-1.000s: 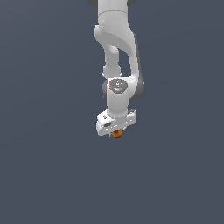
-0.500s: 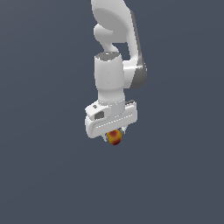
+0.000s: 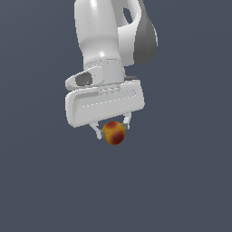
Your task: Pick up the object and move it to a goal position.
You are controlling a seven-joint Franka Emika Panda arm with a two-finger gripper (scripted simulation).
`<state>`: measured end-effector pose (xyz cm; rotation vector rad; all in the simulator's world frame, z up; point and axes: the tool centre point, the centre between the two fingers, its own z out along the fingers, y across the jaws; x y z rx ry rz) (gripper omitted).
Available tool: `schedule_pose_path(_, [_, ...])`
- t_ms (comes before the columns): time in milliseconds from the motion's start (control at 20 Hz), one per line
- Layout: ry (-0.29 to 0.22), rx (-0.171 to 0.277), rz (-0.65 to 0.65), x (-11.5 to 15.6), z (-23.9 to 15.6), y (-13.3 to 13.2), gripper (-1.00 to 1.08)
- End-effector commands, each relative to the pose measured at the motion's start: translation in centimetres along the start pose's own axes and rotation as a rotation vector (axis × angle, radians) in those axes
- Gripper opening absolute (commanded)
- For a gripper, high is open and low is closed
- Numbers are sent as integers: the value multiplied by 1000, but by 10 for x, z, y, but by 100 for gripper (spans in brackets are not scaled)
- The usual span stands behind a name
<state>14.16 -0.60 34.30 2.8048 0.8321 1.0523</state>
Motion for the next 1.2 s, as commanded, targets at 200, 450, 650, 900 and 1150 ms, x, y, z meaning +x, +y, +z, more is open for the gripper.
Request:
schedule_pose_path(200, [142, -31, -40, 45, -54, 26, -100])
schedule_pose_path(450, [217, -44, -60, 65, -85, 37, -100])
schedule_pose_path(650, [258, -51, -71, 75, -102, 43, -100])
schedule_pose_path(900, [287, -55, -78, 82, -114, 48, -100])
schedule_pose_path(1150, [296, -56, -79, 84, -118, 49, -100])
